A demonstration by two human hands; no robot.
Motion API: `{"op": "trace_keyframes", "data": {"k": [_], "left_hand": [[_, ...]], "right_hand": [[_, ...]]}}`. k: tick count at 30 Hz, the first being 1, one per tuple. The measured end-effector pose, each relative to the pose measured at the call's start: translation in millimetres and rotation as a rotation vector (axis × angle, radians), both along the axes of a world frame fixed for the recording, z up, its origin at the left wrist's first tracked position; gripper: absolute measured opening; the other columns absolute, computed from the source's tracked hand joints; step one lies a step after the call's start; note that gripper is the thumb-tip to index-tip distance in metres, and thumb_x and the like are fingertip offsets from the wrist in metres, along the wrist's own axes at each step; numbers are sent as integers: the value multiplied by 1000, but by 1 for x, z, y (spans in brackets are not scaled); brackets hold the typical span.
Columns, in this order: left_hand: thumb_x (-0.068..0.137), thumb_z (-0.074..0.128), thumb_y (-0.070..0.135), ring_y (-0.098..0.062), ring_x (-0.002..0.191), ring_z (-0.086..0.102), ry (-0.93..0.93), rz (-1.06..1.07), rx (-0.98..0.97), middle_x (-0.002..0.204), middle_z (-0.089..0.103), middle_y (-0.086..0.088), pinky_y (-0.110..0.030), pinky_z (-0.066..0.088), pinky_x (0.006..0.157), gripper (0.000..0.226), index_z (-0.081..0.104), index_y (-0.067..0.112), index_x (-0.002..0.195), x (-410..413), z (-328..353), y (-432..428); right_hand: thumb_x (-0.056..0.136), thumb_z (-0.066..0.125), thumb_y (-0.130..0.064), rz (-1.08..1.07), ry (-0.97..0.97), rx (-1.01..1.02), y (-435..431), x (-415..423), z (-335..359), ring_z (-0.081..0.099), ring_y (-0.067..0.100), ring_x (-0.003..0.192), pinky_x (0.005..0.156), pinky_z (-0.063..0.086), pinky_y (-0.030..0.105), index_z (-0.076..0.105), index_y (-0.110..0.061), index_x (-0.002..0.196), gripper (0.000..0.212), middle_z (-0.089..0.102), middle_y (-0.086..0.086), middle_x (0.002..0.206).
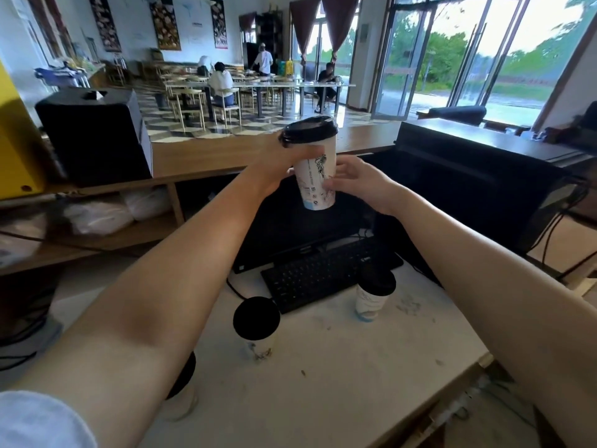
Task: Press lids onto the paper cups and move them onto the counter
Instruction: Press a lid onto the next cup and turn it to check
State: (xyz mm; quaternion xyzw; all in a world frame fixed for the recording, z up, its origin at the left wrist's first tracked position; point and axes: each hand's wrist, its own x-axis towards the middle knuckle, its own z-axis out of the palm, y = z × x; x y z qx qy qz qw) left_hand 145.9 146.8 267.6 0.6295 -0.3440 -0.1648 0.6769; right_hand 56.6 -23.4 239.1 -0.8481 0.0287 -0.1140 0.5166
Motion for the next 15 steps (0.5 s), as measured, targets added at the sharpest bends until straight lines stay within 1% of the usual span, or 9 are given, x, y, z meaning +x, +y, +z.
{"op": "trace_keyframes", "data": {"k": [2,3,5,7,8,9,11,13,15], "left_hand": [[71,78,10,-16,102,66,-62,-29,54,109,70,-3,-31,54,81,50,59,12,117,-1,4,1],[71,77,7,-13,98,67,-73,-44,66,106,70,-1,-27,55,75,49,59,12,117,-2,6,0],[74,73,-1,-6,88,68,-71,-87,51,99,70,3,-20,54,67,43,59,17,109,-6,11,-2],[76,69,-6,-3,85,68,-72,-141,42,96,69,5,-19,54,66,41,60,22,103,-9,15,-3],[76,70,-6,-5,89,68,-70,-169,45,101,69,2,-19,55,68,43,59,22,107,-8,16,-5],[75,71,-4,-9,96,67,-67,-196,45,109,67,-2,-20,55,70,48,57,19,115,-9,18,-6],[75,73,-1,-16,105,64,-35,-209,44,119,63,-7,-22,55,73,60,50,12,128,-10,19,-10],[80,69,2,-17,106,64,-24,-206,70,118,64,-8,-25,55,78,53,49,8,130,-14,19,-17],[83,67,8,-20,112,62,19,-202,117,122,64,-11,-33,51,94,48,52,2,128,-20,14,-26]], "right_hand": [[83,69,-15,30,-36,9,5,-3,14,60,12,110,95,49,27,47,-12,129,51,62,2,119],[84,68,-12,43,-41,3,7,-4,20,59,12,110,92,50,24,47,-12,129,49,62,2,119],[84,68,-11,58,-42,-23,8,-7,27,57,15,114,90,50,24,47,-11,130,51,60,5,125],[81,72,-16,33,-43,-37,6,-8,30,56,17,117,90,51,26,47,-12,131,57,59,6,128],[77,75,-20,10,-48,-37,5,-10,32,57,18,117,92,51,27,47,-12,131,61,59,6,128],[73,76,-24,-15,-56,-27,4,-11,32,57,18,117,93,51,30,48,-13,130,65,60,6,127],[70,77,-25,-53,-80,-1,2,-15,32,58,20,115,94,51,34,50,-12,128,65,61,6,125],[73,76,-21,-82,-98,24,-1,-21,29,60,20,113,91,53,32,50,-12,128,61,62,7,124],[76,76,-14,-119,-116,63,-6,-27,25,62,20,110,89,53,31,50,-9,128,59,63,7,123]]}}
